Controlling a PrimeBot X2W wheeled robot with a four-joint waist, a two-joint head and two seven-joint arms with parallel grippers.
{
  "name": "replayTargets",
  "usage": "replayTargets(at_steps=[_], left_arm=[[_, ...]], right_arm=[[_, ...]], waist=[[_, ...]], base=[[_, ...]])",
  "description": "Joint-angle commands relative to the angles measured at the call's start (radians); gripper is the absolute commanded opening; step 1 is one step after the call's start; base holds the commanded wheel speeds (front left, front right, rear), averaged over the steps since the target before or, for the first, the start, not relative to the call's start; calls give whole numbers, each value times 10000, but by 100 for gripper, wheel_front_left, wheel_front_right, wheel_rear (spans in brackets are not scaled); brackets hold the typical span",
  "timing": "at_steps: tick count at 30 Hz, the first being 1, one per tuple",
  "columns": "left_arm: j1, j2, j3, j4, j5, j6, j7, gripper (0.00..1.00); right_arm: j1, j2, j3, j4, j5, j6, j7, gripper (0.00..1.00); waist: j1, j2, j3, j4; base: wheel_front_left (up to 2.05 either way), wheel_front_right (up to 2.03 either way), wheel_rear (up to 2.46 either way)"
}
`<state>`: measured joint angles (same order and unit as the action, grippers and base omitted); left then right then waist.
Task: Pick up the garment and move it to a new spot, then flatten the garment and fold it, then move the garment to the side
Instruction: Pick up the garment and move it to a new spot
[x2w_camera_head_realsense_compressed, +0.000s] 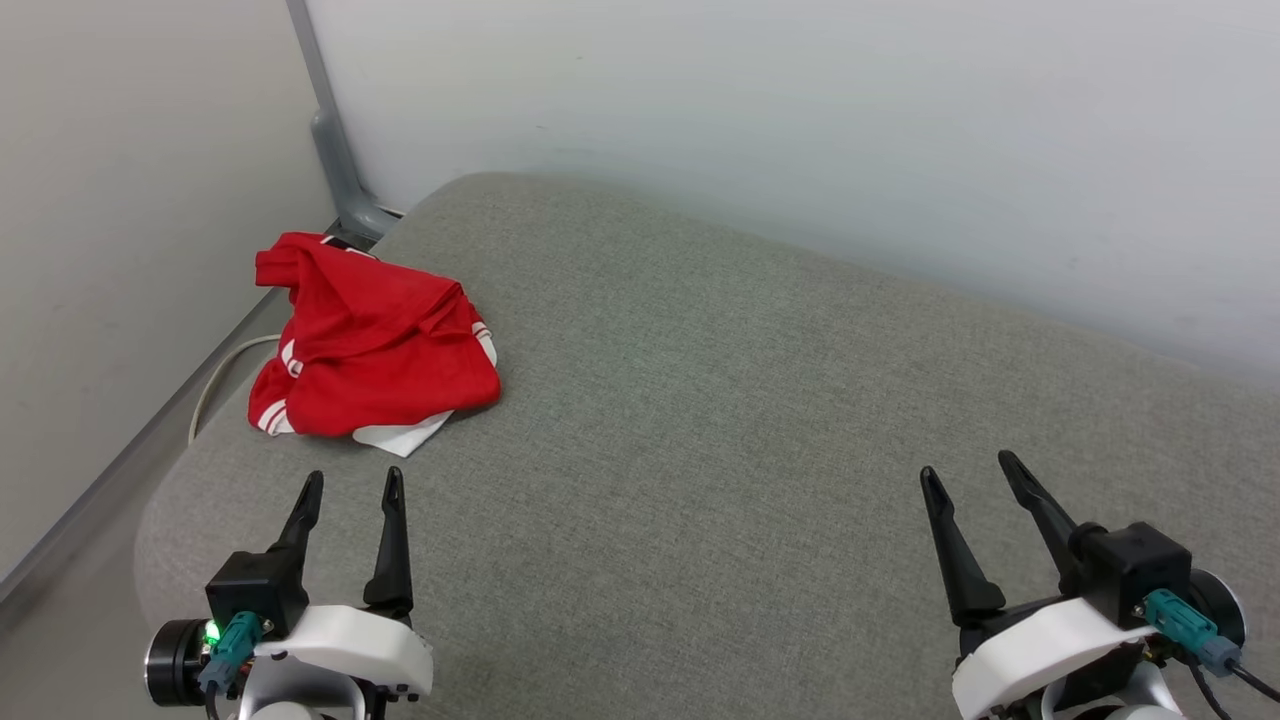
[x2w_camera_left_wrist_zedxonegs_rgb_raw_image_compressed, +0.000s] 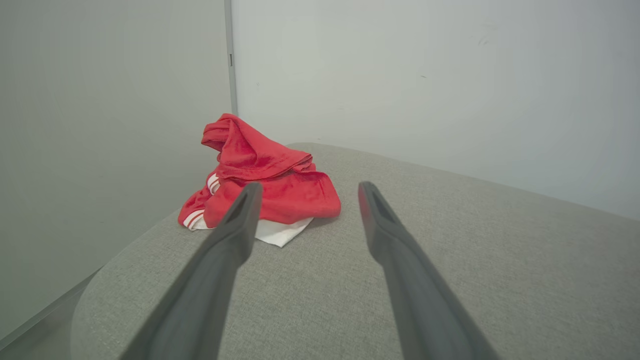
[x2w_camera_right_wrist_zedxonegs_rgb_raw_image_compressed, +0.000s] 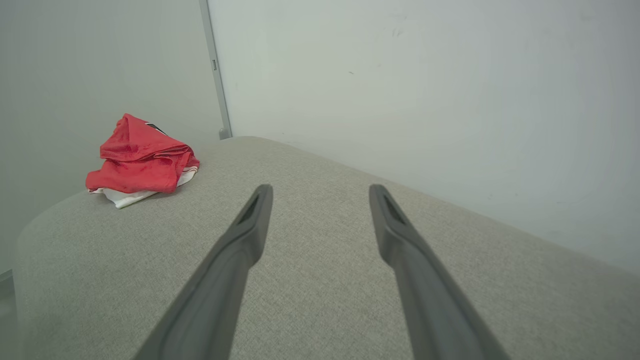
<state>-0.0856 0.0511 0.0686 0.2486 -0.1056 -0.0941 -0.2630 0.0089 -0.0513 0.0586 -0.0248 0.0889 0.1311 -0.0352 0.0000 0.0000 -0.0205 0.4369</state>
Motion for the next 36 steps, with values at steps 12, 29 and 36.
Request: replayTargets(at_steps=[12, 29, 36], left_arm=[[-126, 6, 252, 79, -51, 36, -27, 100], [-3152, 970, 1471, 2134, -1238, 54, 547, 100], [-5074, 2006, 1760, 3425, -1989, -112, 2326, 100]], right_arm=[[-136, 17, -20, 120, 229, -7, -89, 100], [-849, 13, -158, -682, -7, -7, 450, 100], [-1425, 13, -186, -932, -172, -7, 457, 100]], waist=[[0, 0, 29, -128], [0, 0, 2145, -1714], [0, 0, 3379, -2286]], base=[[0, 0, 0], [0, 0, 0], [0, 0, 0]])
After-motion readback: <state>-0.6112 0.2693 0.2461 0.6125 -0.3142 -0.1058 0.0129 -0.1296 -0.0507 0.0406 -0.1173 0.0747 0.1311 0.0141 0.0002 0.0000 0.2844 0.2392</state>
